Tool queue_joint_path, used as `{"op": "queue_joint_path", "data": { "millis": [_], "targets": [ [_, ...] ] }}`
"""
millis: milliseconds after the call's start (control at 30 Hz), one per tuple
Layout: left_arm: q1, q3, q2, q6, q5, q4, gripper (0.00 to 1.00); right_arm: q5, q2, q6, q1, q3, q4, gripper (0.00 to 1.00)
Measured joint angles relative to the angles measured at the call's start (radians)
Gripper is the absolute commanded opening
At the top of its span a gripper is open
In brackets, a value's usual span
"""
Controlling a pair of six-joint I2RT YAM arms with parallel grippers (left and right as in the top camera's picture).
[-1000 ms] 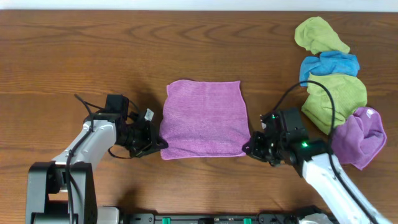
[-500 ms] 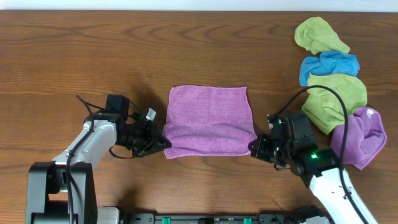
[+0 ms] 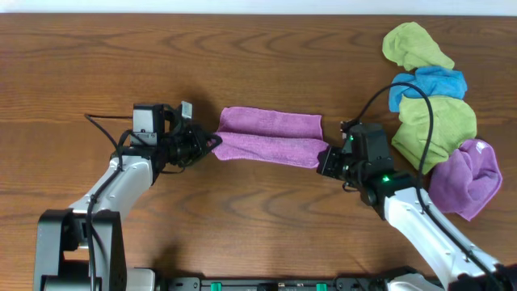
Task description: Fold the cloth
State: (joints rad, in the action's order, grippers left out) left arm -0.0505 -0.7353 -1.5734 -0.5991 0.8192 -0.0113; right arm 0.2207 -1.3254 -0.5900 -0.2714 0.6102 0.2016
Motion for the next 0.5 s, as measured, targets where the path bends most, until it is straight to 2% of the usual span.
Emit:
{"op": "queue_joint_path", "data": {
  "millis": [167,500],
  "targets": [
    [-0.006,-0.005,-0.064,-0.053,-0.034,0.113,0.06,-0.037,-0.026,0.021,0.0,0.003,-0.097,0.01],
    [-0.011,-0.117,-0.18,-0.078,-0.05,0.163,0.06,-0.085,-0.136,0.065,-0.008,0.004,-0.216,0.01]
  ]
}}
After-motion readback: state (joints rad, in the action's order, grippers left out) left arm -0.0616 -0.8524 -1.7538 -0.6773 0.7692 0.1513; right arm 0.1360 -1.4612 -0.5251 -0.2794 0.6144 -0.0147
